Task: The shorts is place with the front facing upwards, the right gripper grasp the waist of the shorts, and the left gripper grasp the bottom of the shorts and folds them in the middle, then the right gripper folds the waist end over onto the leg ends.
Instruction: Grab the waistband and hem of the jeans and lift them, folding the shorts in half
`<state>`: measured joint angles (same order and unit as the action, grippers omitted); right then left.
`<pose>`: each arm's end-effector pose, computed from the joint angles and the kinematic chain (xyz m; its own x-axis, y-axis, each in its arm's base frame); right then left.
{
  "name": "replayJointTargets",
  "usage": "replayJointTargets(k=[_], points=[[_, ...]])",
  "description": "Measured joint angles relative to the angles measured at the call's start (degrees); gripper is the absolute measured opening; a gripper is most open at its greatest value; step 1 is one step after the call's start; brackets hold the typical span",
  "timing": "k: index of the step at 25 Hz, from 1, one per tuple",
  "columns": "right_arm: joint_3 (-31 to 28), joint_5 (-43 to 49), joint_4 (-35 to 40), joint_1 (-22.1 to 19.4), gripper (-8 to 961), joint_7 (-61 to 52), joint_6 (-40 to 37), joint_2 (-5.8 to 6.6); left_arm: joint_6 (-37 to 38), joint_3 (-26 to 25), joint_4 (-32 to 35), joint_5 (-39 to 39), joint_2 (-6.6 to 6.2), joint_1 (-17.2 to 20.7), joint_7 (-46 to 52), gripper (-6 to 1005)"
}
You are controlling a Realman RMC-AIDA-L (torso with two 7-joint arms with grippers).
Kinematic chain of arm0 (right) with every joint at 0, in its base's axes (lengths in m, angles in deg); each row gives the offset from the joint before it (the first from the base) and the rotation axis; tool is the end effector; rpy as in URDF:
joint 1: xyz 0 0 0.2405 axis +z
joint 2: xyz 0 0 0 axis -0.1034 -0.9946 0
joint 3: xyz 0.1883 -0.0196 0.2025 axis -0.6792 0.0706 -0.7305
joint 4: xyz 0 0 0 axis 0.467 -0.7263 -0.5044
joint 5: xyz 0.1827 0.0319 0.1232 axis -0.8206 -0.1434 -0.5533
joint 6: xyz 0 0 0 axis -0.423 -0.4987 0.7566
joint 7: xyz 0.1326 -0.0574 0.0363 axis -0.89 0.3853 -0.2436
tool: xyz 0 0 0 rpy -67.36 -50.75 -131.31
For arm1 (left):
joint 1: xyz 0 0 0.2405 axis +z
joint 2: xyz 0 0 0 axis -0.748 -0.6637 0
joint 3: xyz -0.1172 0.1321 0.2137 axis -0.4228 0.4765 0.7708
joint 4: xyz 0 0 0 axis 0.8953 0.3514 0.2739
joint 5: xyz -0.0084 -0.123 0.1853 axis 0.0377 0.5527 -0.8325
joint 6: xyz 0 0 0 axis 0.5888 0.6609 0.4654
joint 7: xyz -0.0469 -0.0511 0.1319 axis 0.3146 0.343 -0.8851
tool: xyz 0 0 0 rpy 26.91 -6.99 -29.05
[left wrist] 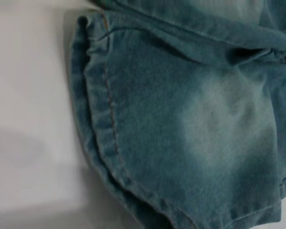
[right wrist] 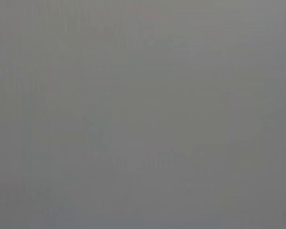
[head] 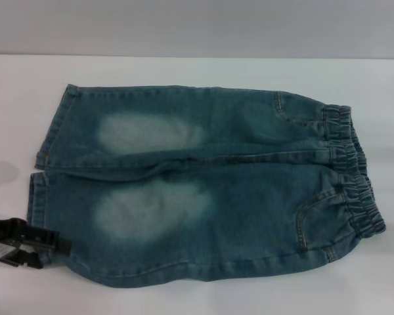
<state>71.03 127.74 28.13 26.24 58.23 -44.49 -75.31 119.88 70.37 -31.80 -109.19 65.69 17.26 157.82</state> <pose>0.3970 0.3151 0.0713 0.5727 0.2816 -0.7699 -0.8047 0.0139 -0.5935 -0.3550 0.3191 0.0577 0.0340 0.9994 0.0017 0.9994 -0.0339 -0.0119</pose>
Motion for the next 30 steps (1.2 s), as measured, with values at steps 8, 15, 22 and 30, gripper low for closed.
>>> replayJointTargets(k=[8, 15, 22, 30], points=[[-0.11, -0.07, -0.08, 0.00, 733, 0.00, -0.20, -0.02, -0.15, 0.24, 0.00, -0.14, -0.09, -0.33, -0.72, 837], [-0.13, -0.18, -0.30, 0.00, 733, 0.00, -0.21, -0.09, -0.98, 0.46, 0.00, -0.19, -0.15, -0.43, -1.11, 728], [-0.13, -0.18, -0.45, 0.00, 733, 0.00, -0.07, -0.18, -1.10, 0.62, 0.00, -0.34, -0.41, -0.80, -1.11, 471], [-0.25, -0.27, -0.57, -0.01, 733, 0.00, -0.01, -0.18, -1.02, 0.61, 0.00, -1.02, -0.50, -1.15, -1.02, 367]])
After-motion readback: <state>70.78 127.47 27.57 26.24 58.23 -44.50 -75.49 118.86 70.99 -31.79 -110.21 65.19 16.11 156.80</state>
